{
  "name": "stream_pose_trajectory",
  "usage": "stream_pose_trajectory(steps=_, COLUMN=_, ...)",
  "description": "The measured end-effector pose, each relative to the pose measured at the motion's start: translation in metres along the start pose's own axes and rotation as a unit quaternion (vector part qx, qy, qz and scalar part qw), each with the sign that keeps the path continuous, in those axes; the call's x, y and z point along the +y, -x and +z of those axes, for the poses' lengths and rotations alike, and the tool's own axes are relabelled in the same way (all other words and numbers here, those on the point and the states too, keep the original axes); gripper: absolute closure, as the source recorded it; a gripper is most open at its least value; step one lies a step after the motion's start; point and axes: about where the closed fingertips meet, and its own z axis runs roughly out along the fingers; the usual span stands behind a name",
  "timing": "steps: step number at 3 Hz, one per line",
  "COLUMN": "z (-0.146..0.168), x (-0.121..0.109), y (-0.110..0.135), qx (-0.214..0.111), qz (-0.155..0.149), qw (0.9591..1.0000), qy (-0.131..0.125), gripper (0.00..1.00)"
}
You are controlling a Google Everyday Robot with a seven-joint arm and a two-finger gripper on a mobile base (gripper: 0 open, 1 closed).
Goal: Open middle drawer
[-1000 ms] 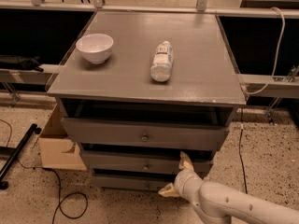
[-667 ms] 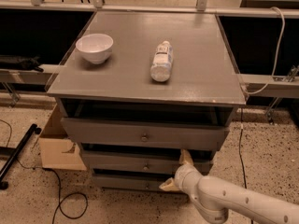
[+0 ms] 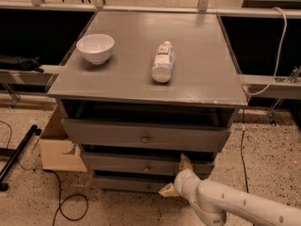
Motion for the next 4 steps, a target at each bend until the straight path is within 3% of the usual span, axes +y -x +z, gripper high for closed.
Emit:
stream_pose_trajectory(steps=1, z=0.016, x=-0.006, y=0.008, qx=0.013, qz=-0.020, qw=0.9997, qy=0.001, gripper=0.00)
stream_pose_trajectory(steps=3, z=0.025, x=-0.015, y=0.016, qx=0.013, qz=-0.033, qw=0.9993, qy=-0.006, gripper=0.00)
stream_pose_trajectory(steps=4, z=0.031, x=-0.009, y=0.012, qx=0.014, qz=-0.027, qw=0.9995, qy=0.002, gripper=0.00)
